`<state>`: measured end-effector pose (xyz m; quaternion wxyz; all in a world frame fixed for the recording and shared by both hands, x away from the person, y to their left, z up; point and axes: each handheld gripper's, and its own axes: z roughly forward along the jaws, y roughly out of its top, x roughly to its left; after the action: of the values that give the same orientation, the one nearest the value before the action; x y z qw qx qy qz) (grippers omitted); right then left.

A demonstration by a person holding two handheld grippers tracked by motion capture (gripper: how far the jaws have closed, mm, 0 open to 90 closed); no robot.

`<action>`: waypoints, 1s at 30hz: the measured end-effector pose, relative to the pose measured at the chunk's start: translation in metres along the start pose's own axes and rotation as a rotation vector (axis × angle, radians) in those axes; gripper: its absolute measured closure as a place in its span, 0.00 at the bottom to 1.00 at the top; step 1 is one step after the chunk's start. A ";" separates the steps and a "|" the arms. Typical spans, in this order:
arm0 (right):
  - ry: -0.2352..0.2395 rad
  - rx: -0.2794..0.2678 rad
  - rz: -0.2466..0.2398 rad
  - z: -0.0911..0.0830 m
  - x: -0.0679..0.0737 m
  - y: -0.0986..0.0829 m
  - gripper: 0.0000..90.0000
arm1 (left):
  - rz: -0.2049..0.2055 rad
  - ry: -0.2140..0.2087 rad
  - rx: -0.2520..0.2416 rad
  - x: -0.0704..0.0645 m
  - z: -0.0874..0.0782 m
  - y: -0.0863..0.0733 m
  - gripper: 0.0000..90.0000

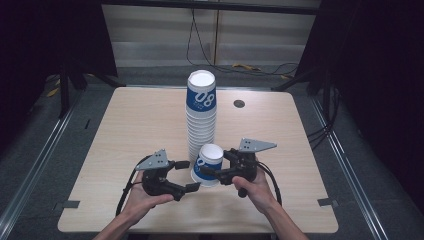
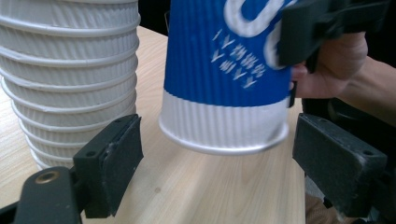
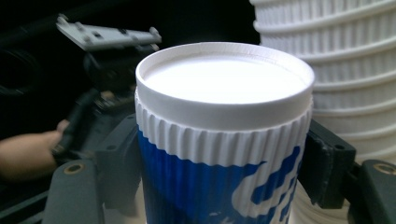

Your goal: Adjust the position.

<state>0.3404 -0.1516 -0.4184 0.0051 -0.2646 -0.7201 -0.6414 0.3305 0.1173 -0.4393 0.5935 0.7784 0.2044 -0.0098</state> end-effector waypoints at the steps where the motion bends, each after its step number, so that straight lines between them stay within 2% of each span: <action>1: 0.004 -0.005 0.005 -0.001 0.000 0.001 0.29 | -0.004 -0.005 -0.004 -0.001 0.001 0.001 0.18; 11: 0.013 0.002 -0.013 0.005 0.005 0.001 0.30 | -0.001 -0.024 0.007 -0.001 0.007 0.001 0.17; 18: 0.019 0.001 -0.030 0.009 0.008 -0.001 0.30 | 0.008 -0.018 0.022 -0.003 0.006 0.001 0.17; 20: 0.020 -0.011 -0.017 0.009 0.007 -0.001 0.30 | 0.014 -0.018 0.014 -0.004 0.006 0.000 0.17; 23: 0.017 -0.003 -0.039 0.010 0.011 -0.001 0.30 | -0.002 -0.028 0.010 -0.002 0.006 0.000 0.15; 30: 0.020 0.012 -0.055 0.014 0.016 -0.004 0.30 | 0.008 -0.024 0.020 -0.004 0.013 -0.001 0.13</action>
<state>0.3302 -0.1330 -0.4190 -0.0040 -0.2383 -0.7310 -0.6394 0.3294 0.1037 -0.4427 0.5881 0.7849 0.1943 -0.0187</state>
